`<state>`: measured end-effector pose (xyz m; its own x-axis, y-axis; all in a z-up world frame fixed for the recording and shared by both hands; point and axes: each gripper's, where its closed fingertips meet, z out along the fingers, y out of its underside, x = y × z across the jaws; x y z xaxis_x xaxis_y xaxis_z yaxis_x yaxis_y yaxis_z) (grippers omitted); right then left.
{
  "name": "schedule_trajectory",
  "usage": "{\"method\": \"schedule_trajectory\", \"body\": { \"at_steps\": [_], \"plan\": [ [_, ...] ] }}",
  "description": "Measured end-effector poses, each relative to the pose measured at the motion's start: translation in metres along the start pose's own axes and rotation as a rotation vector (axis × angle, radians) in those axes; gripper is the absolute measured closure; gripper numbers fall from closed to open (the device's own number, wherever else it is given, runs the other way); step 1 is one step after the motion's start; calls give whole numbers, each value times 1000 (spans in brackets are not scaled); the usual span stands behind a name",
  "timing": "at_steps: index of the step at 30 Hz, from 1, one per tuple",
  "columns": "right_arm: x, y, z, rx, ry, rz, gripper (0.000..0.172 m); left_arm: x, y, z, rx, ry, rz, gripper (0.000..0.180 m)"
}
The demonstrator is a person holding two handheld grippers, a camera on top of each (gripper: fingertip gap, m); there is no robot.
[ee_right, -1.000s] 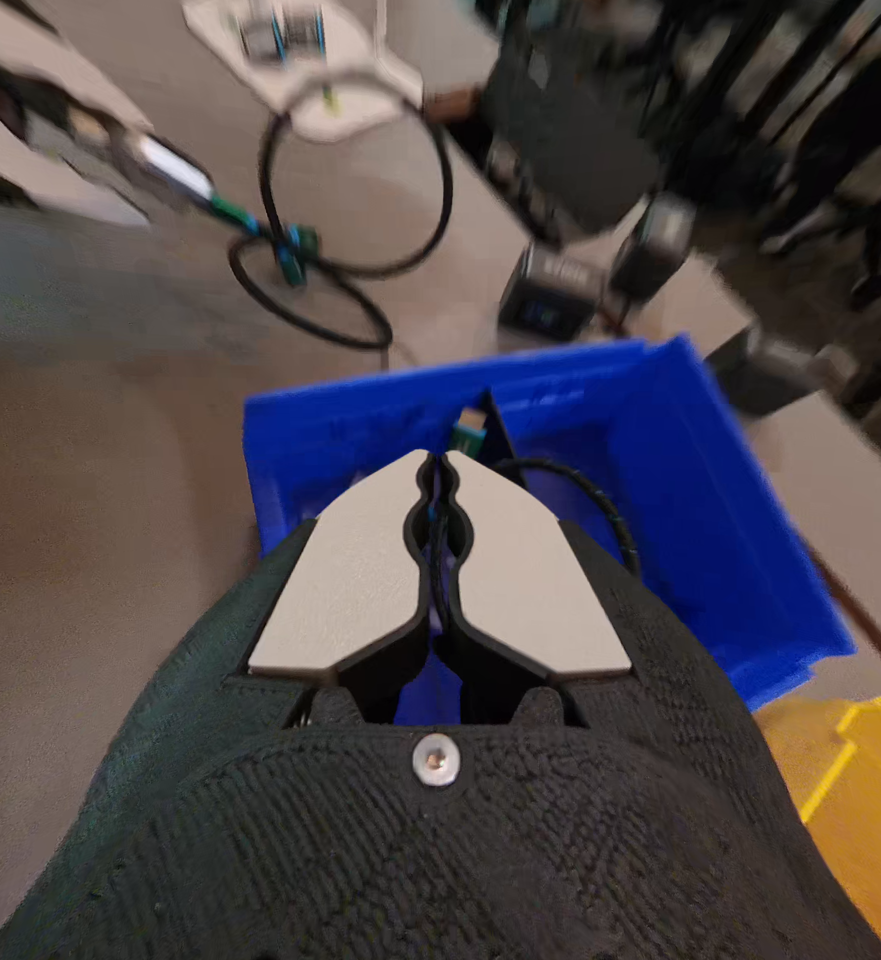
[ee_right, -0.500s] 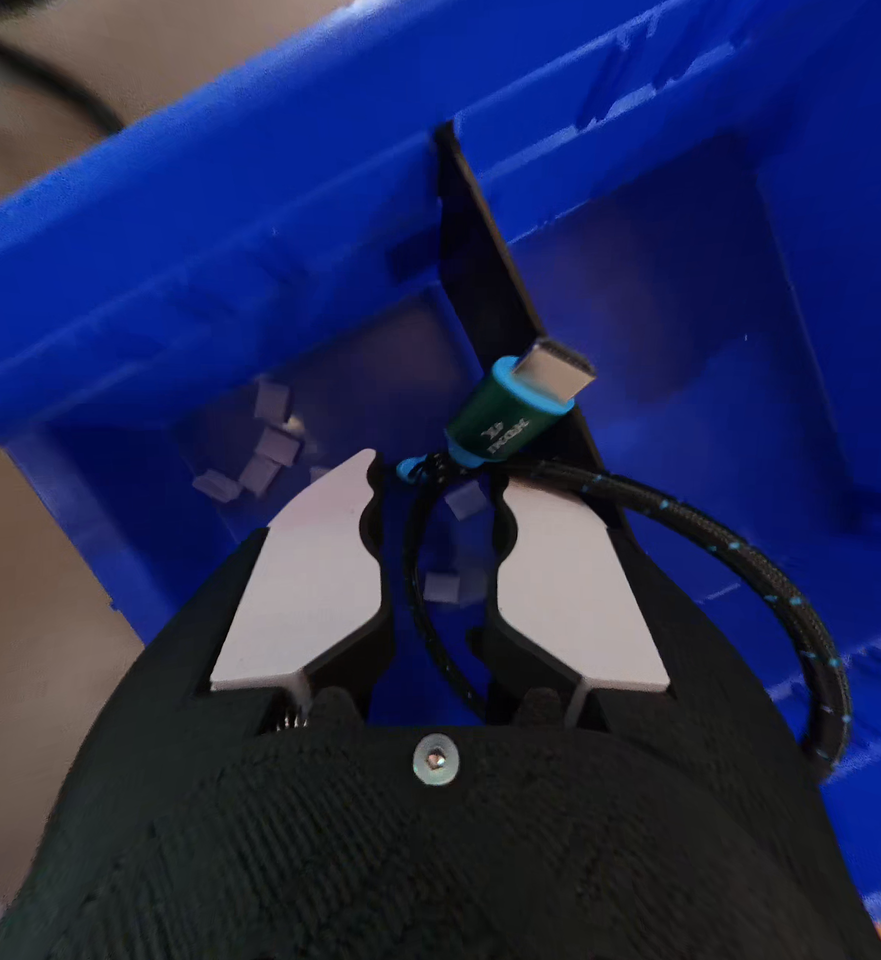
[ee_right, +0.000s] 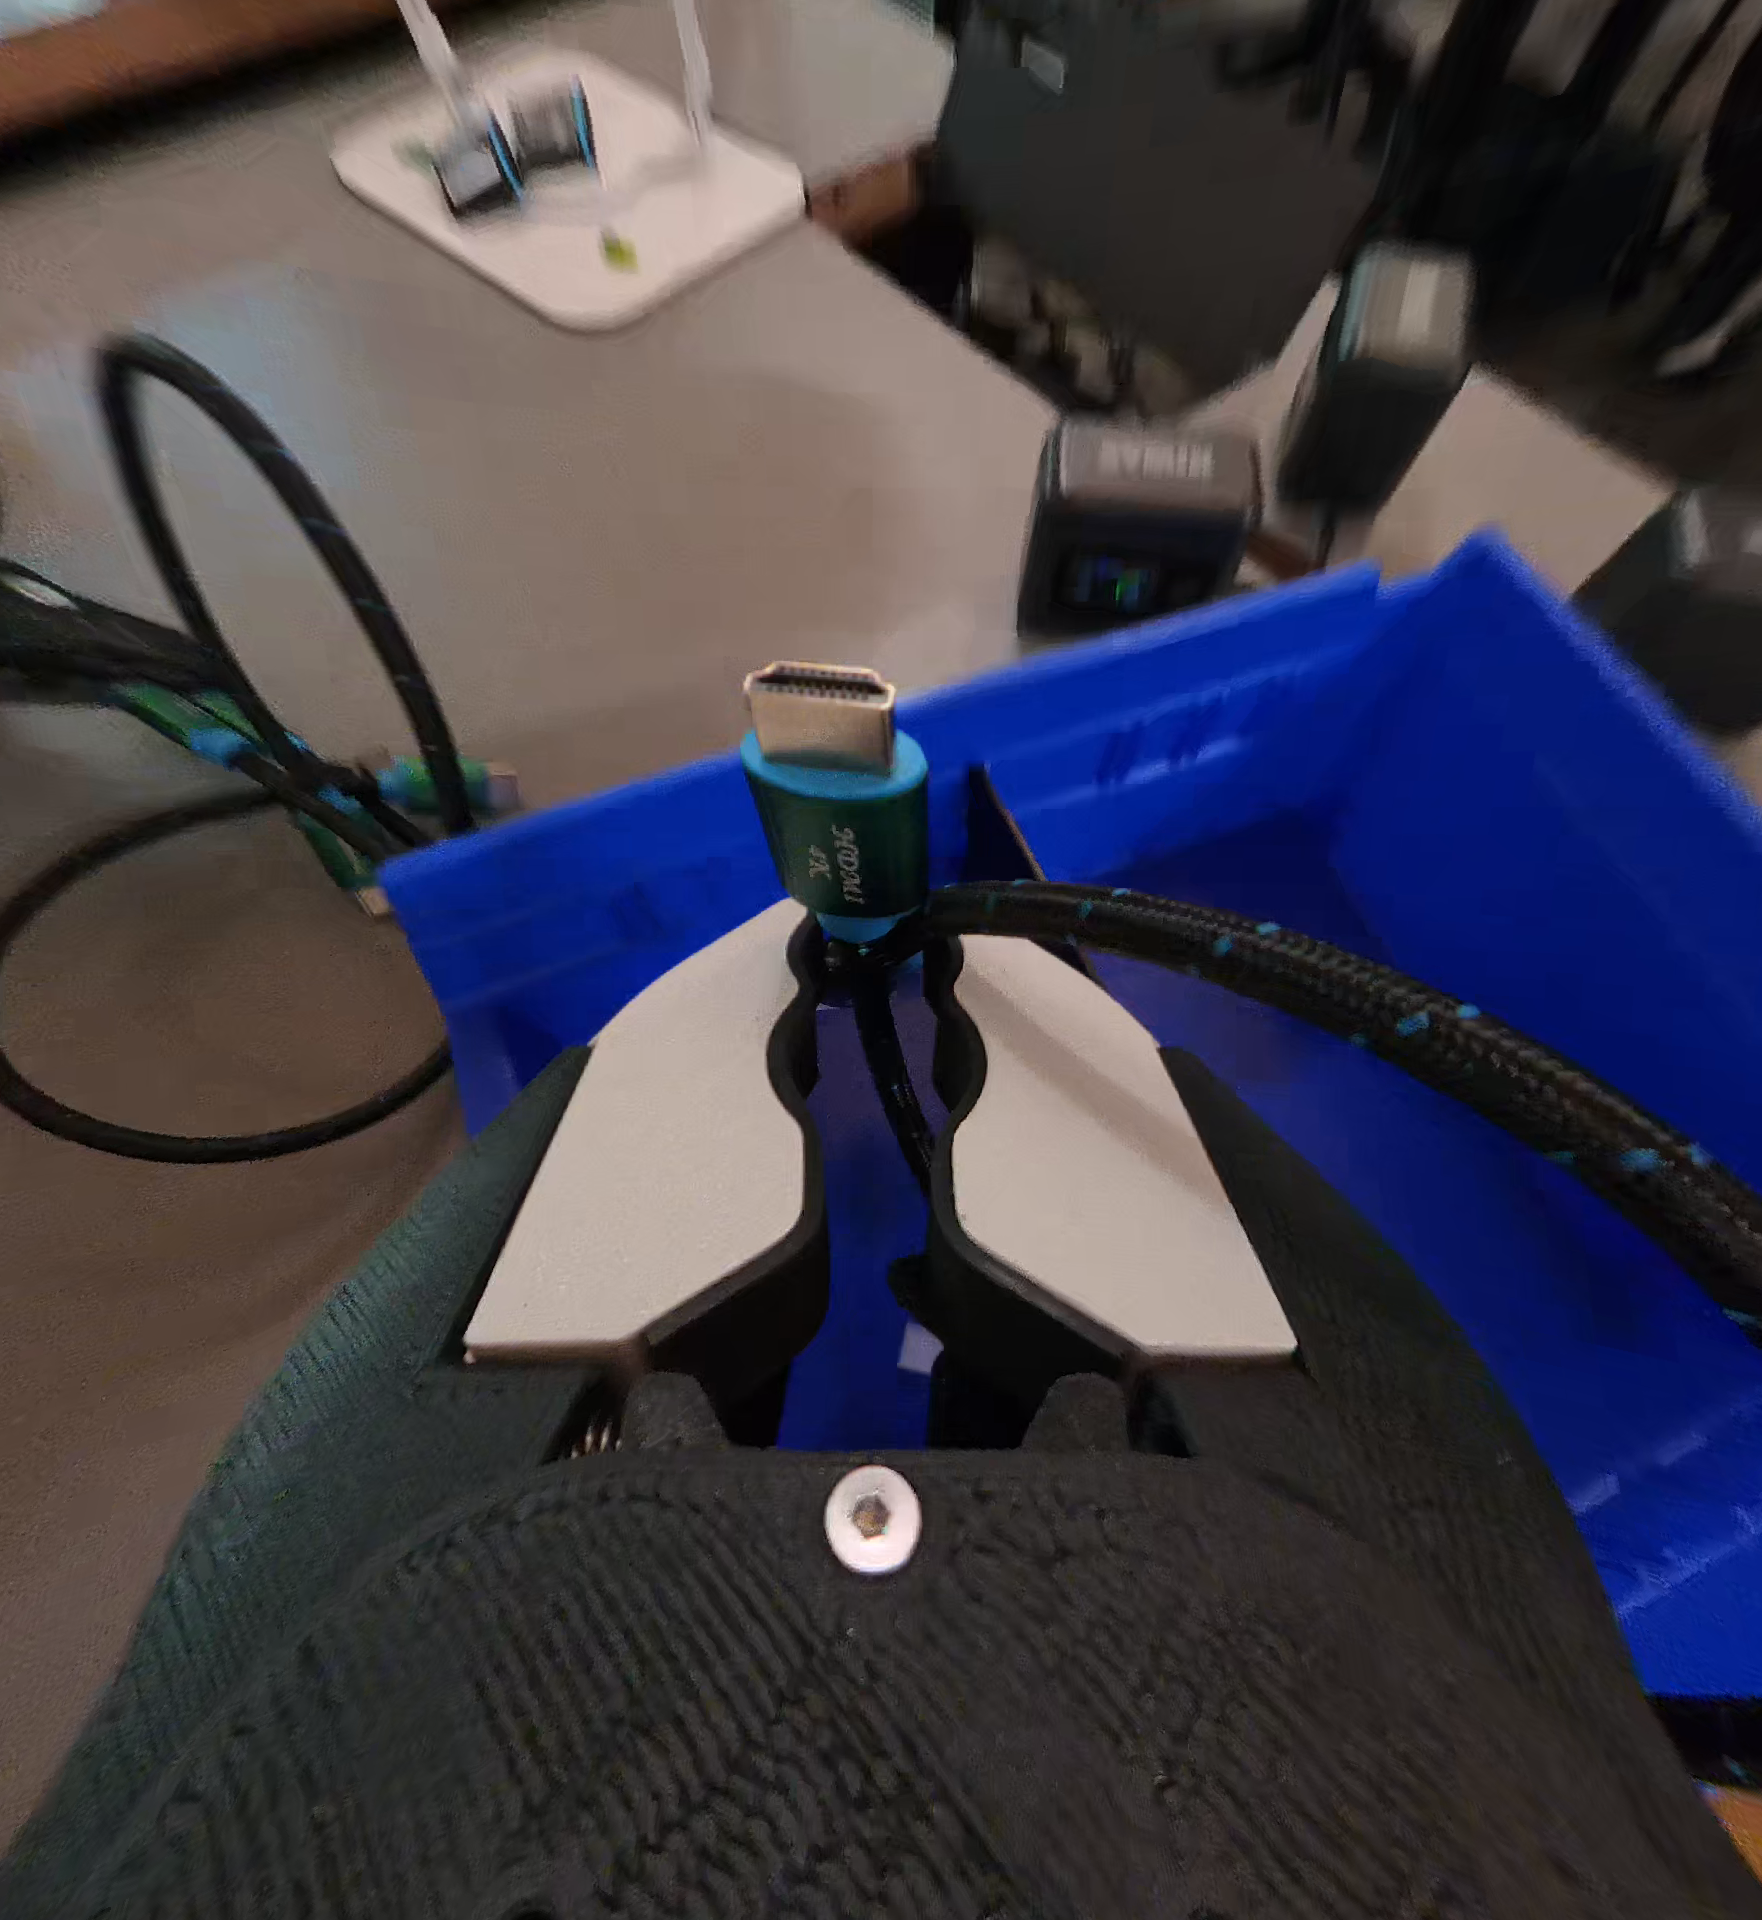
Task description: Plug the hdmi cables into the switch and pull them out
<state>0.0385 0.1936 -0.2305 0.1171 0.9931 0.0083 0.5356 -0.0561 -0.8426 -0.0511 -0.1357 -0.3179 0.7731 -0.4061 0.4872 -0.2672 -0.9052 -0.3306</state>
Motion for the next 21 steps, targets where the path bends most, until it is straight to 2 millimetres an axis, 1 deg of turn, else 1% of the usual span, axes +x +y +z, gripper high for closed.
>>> {"method": "schedule_trajectory", "body": {
  "at_steps": [1, 2, 3, 4, 5, 6, 7, 9, 11, 12, 13, 14, 15, 17, 19, 21],
  "plan": [
    [-4, -11, -7, 63, -14, -21, 154, 8, 4, 0, -15, 26, 31, 93],
    [-8, -22, -15, 126, -25, -32, 154, 16, 5, -1, -11, 49, 69, 96],
    [-11, -33, -23, 186, -38, -31, 154, 26, 0, -4, 29, 77, 107, 102],
    [-16, -45, -32, 254, -65, -24, 154, 39, -11, -9, 98, 127, 151, 110],
    [-21, -58, -41, 325, -98, -2, 154, 51, -28, -17, 193, 160, 196, 117],
    [-25, -70, -51, 393, -133, 27, 154, 58, -50, -26, 297, 149, 226, 126],
    [-29, -83, -61, 460, -170, 55, 154, 62, -76, -36, 410, 115, 261, 134],
    [-36, -104, -79, 575, -240, 117, 154, 74, -136, -64, 696, 9, 385, 139],
    [-42, -120, -93, 661, -295, 172, 155, 83, -193, -95, 985, -183, 521, 141],
    [-45, -125, -98, 693, -315, 193, 155, 83, -217, -108, 1081, -321, 581, 142],
    [-48, -129, -102, 722, -331, 204, 155, 81, -238, -117, 1137, -491, 635, 141],
    [-52, -132, -105, 743, -343, 210, 155, 77, -257, -123, 1155, -666, 685, 140],
    [-55, -134, -107, 758, -349, 210, 155, 75, -274, -123, 1132, -823, 750, 139],
    [-60, -137, -108, 768, -345, 195, 155, 69, -302, -117, 1039, -1107, 846, 131],
    [-64, -138, -109, 749, -338, 162, 155, 71, -323, -106, 976, -1252, 941, 133],
    [-63, -137, -111, 739, -327, 151, 155, 79, -335, -103, 1004, -1325, 994, 142]
  ]
}}
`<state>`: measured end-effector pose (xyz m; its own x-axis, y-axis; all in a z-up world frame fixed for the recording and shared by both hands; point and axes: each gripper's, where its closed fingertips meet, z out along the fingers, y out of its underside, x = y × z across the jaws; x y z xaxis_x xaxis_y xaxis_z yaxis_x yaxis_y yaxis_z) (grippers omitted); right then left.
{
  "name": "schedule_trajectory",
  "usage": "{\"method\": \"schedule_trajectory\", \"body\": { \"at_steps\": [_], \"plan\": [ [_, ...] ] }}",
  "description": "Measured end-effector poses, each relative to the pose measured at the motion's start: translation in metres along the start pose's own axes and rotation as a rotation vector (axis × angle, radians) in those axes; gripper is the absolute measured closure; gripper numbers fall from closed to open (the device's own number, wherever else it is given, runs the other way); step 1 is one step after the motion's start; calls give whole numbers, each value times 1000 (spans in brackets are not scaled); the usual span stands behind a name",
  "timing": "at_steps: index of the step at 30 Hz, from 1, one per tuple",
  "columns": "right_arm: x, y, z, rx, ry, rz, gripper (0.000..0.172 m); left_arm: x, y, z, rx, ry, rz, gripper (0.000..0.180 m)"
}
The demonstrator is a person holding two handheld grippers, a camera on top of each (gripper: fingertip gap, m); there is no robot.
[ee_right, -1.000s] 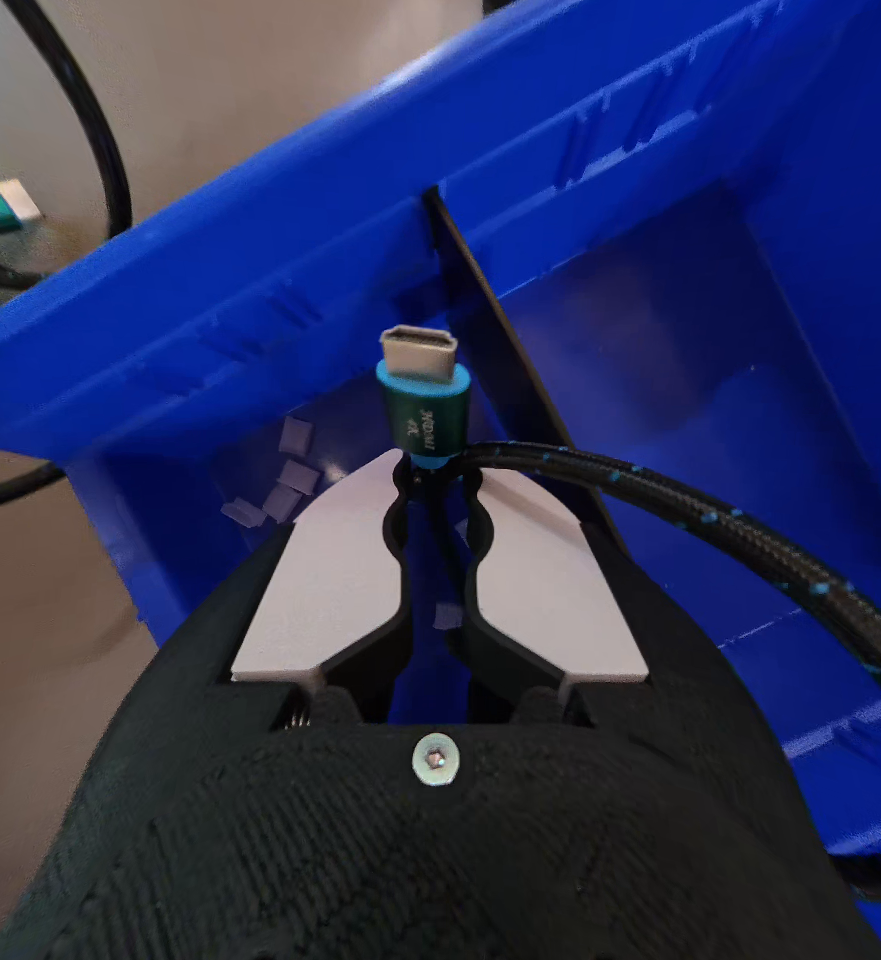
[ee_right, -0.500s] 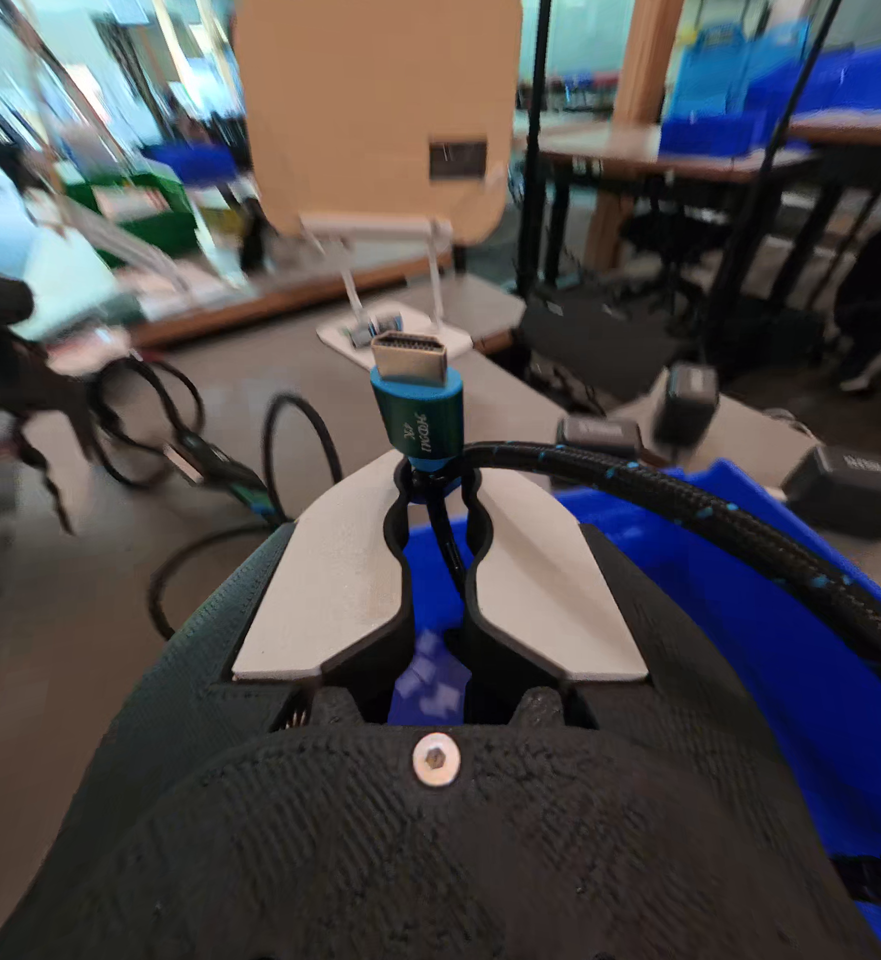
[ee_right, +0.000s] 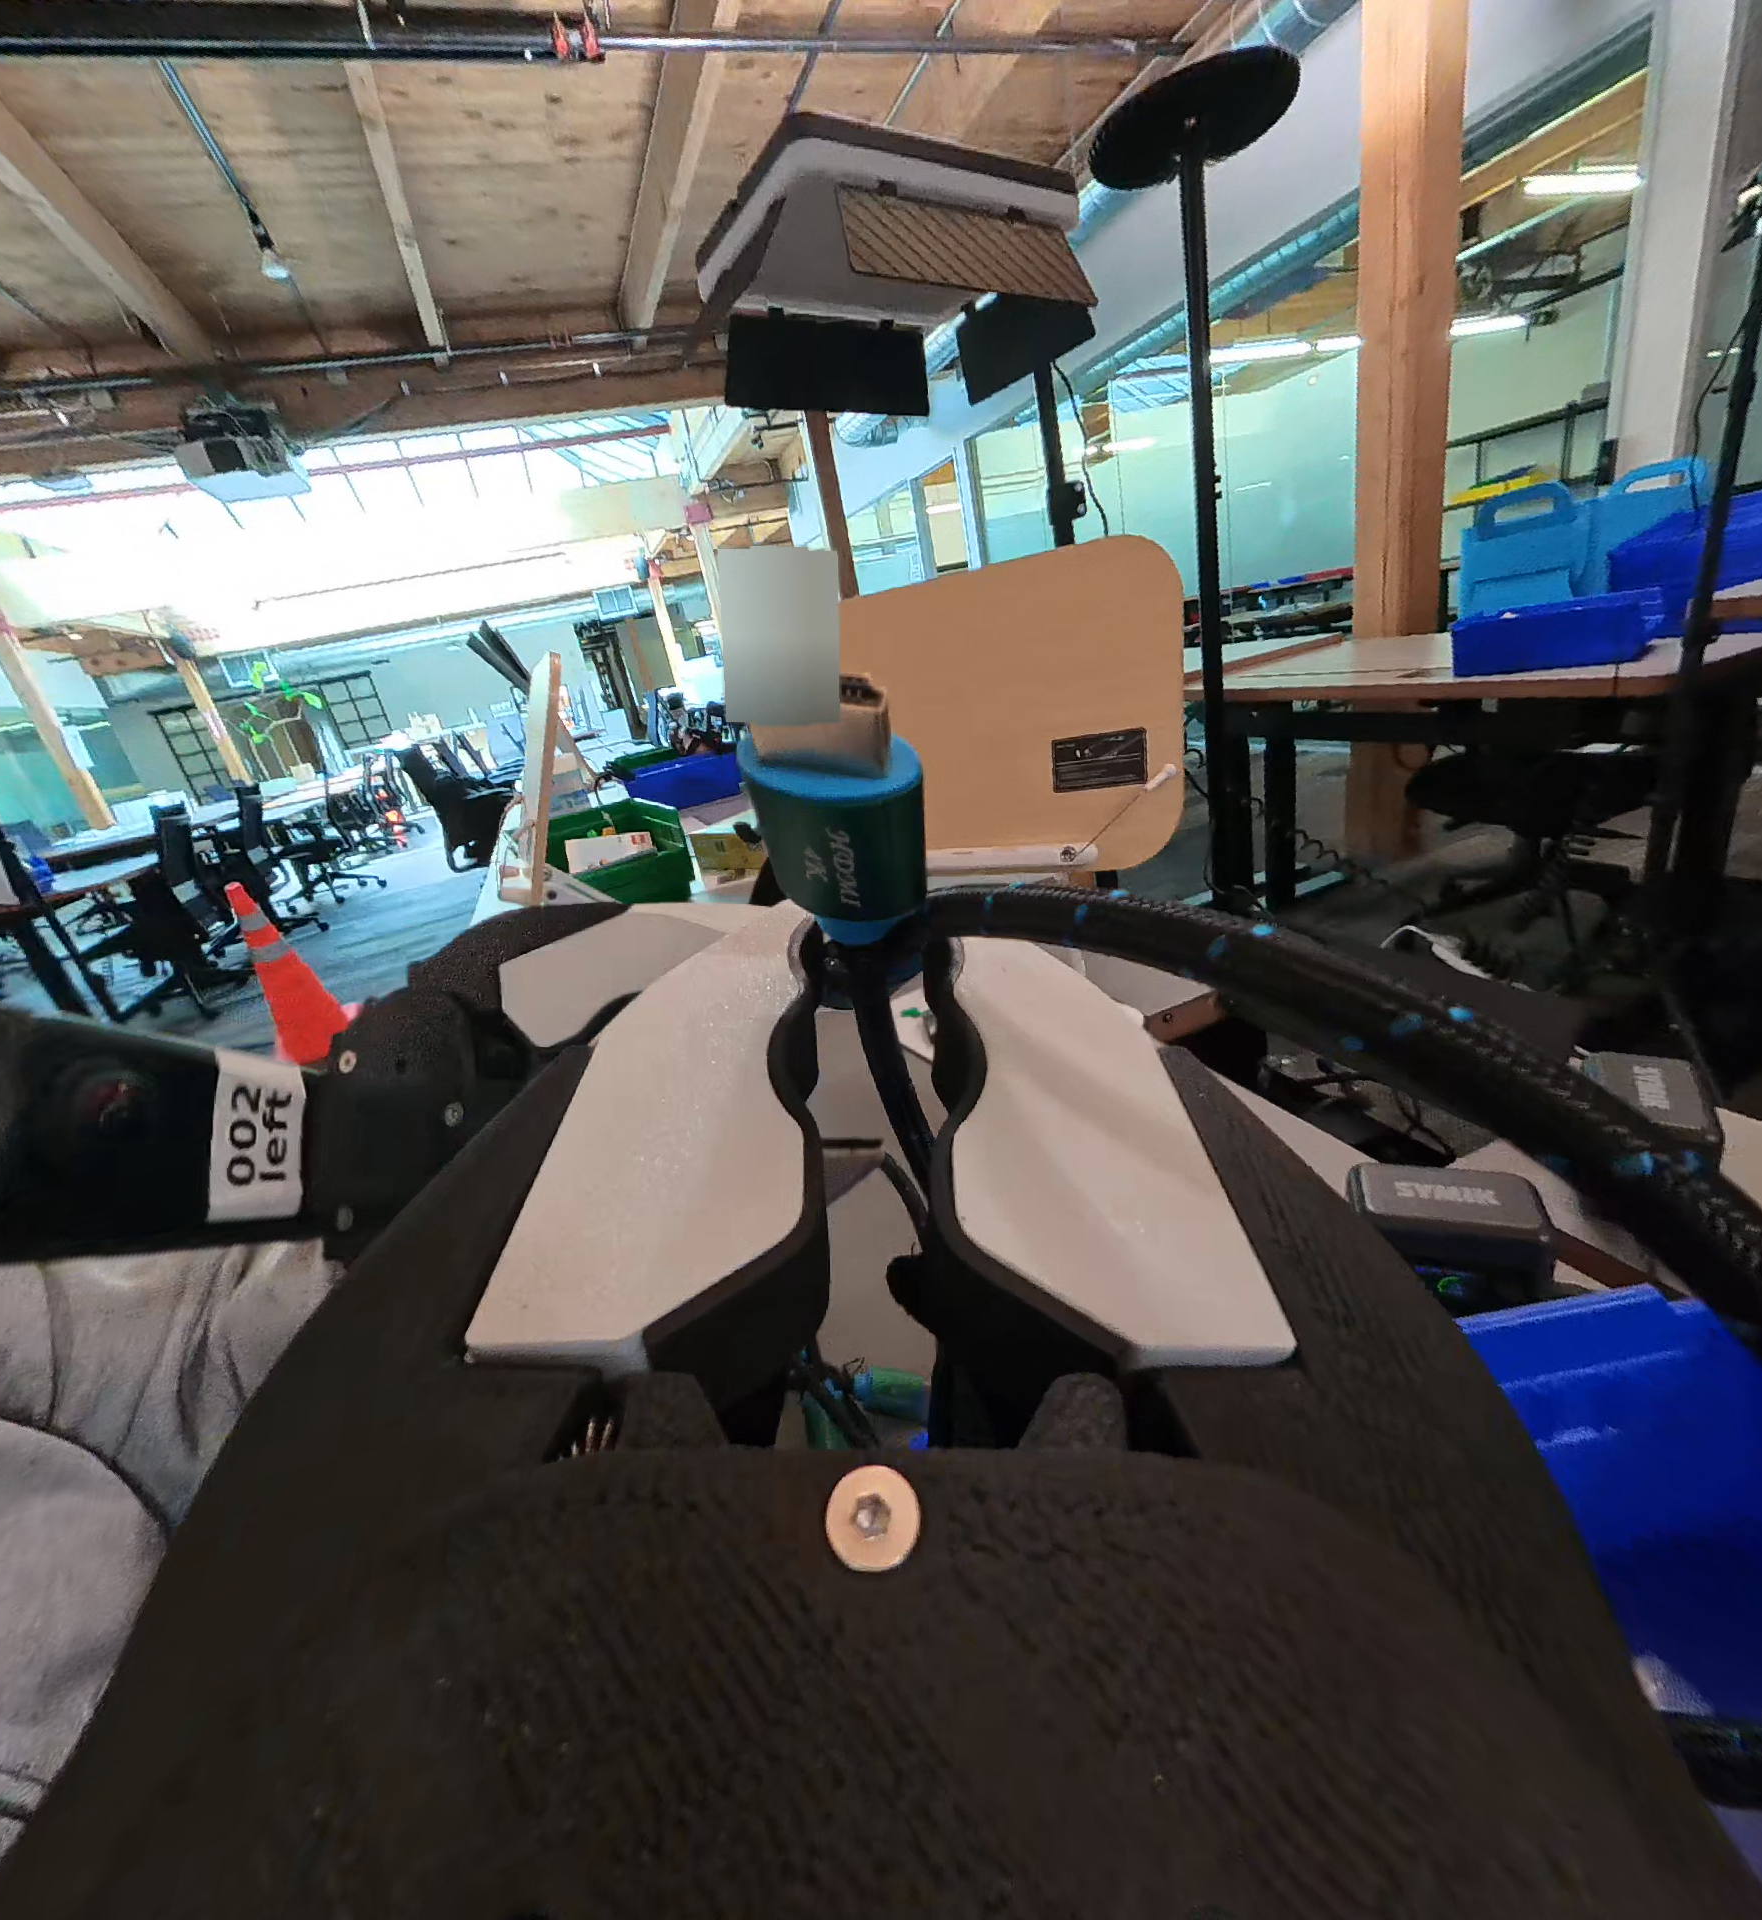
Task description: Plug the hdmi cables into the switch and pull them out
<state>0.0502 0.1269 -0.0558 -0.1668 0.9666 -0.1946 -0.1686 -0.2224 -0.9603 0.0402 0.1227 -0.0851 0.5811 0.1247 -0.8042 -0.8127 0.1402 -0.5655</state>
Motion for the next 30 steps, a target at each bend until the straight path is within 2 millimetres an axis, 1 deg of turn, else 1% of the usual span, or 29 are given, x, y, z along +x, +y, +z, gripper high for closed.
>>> {"method": "schedule_trajectory", "body": {
  "at_steps": [2, 5, 7, 10, 12, 13, 14, 15, 16, 18, 21, 24, 26, 28, 29, 30],
  "plan": [
    [-2, -1, -3, 0, -26, 23, 155, -6, -5, 5, 12, -85, 53, 156],
    [-3, -2, -7, 5, -56, 64, 155, -10, -8, 12, 2, -188, 139, 171],
    [-1, -3, -9, 3, -57, 71, 155, -8, -9, 14, 7, -192, 143, 172],
    [1, -4, -13, 8, -65, 41, 155, -2, -11, 18, 13, -122, 33, 174],
    [3, -3, -14, 17, -61, -1, 153, 8, -12, 21, 25, -14, -100, 174],
    [4, -1, -14, 5, -72, -7, 147, 15, -14, 23, 35, 66, -199, 174],
    [4, 2, -14, -13, -90, -8, 137, 21, -17, 24, 49, 141, -296, 174],
    [3, 6, -13, -30, -111, -9, 130, 23, -19, 24, 67, 194, -385, 174],
    [1, 9, -14, -39, -141, -24, 129, 25, -19, 24, 77, 243, -444, 174],
    [-1, 9, -16, -21, -169, -81, 149, 29, -24, 21, 117, 347, -521, 174],
    [-8, 10, -20, -1, -225, -160, 152, 33, -29, 15, 151, 439, -557, 173],
    [-13, 7, -18, 18, -245, -177, 155, 30, -32, 11, 182, 482, -614, 174],
    [-15, 6, -15, 15, -236, -165, 155, 28, -30, 9, 183, 463, -554, 174],
    [-17, 6, -17, 11, -268, -120, 155, 28, -28, 4, 171, 459, -487, 174],
    [-13, -3, -23, 55, -268, -79, 155, 24, -21, 0, 161, 454, -475, 174],
    [-1, -21, -37, 146, -246, -16, 155, 17, -13, -6, 167, 449, -511, 174]
  ]
}}
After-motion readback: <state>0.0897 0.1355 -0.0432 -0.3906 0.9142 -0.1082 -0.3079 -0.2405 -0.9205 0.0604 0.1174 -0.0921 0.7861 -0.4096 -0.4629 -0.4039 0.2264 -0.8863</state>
